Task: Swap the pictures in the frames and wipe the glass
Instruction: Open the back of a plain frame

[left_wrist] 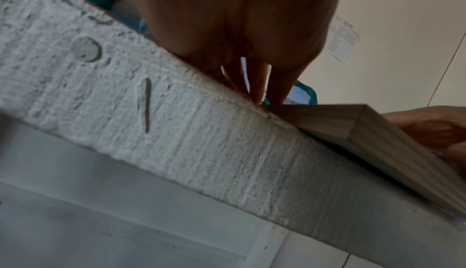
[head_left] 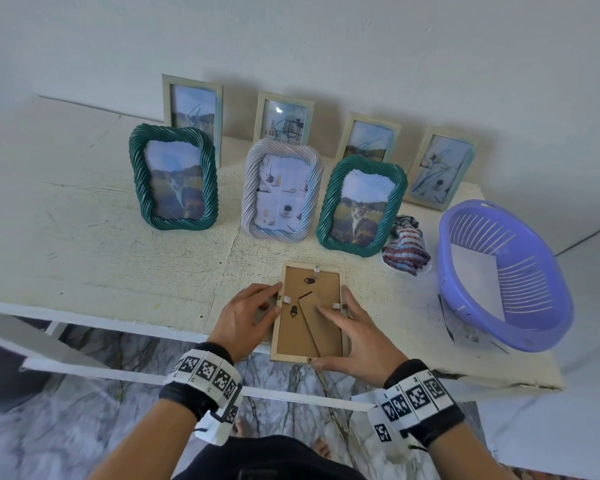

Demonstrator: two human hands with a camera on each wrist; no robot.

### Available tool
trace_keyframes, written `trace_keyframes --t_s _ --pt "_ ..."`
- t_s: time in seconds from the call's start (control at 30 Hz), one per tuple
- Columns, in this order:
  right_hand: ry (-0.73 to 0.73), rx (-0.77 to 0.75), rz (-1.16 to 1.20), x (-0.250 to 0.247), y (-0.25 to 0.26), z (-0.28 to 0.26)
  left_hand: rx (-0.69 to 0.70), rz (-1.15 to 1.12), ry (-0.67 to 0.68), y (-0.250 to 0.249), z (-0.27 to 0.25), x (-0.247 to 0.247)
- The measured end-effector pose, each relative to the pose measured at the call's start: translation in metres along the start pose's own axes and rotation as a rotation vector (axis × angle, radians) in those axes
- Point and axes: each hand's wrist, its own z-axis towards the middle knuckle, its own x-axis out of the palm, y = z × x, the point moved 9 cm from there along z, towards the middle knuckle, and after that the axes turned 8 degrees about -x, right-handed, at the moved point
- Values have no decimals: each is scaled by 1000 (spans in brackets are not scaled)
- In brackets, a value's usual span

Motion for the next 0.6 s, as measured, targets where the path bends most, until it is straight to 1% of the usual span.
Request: trace_keyframes --t_s 0.27,0.5,0.6 --pt "42 -30 -106 2 0 0 -8 15 18 -1 0 1" --pt "-39 3 -110 -5 7 0 -28 22 38 -2 -1 1" --pt "-51 14 -105 -6 10 1 -40 18 33 -2 -1 0"
